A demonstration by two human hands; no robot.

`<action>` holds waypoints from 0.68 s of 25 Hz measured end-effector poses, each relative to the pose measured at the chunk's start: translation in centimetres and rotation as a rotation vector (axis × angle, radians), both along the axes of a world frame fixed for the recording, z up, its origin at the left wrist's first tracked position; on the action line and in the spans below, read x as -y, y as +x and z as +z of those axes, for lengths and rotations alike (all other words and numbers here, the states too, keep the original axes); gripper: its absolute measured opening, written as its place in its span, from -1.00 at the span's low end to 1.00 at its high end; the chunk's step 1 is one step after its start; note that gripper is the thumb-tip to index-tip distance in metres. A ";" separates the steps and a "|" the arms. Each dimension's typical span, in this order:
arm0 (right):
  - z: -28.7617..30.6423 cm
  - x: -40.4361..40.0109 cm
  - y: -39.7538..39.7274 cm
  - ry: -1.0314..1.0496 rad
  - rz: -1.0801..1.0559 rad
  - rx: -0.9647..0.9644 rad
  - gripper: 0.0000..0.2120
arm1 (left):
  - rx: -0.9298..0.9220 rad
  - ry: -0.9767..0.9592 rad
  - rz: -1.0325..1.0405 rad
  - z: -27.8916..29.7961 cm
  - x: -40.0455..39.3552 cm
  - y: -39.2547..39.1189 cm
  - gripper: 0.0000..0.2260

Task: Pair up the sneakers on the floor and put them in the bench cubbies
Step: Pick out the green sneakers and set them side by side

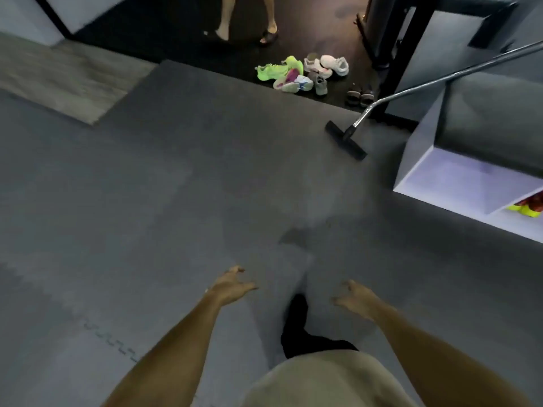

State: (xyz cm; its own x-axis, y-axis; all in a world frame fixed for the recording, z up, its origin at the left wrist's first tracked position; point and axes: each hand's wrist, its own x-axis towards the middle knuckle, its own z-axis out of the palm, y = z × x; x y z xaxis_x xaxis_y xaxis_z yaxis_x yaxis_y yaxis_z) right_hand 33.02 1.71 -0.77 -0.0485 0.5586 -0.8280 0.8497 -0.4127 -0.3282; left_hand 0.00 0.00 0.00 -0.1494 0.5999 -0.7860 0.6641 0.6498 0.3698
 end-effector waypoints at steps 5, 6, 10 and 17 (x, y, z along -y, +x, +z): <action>-0.4 -15.1 -5.4 0.053 0.001 -0.026 -0.15 | -0.074 0.040 0.017 1.4 -13.4 -7.2 -0.05; -0.5 -18.0 -6.9 0.047 0.001 -0.029 -0.13 | -0.072 0.042 0.024 1.3 -15.9 -8.8 -0.06; -2.4 -28.6 -12.4 0.076 -0.097 -0.106 -0.05 | -0.068 0.061 0.004 0.8 -26.3 -15.5 -0.04; -1.1 -47.1 -22.7 0.072 -0.264 -0.133 0.11 | -0.070 0.193 -0.096 2.5 -49.4 -26.4 -0.08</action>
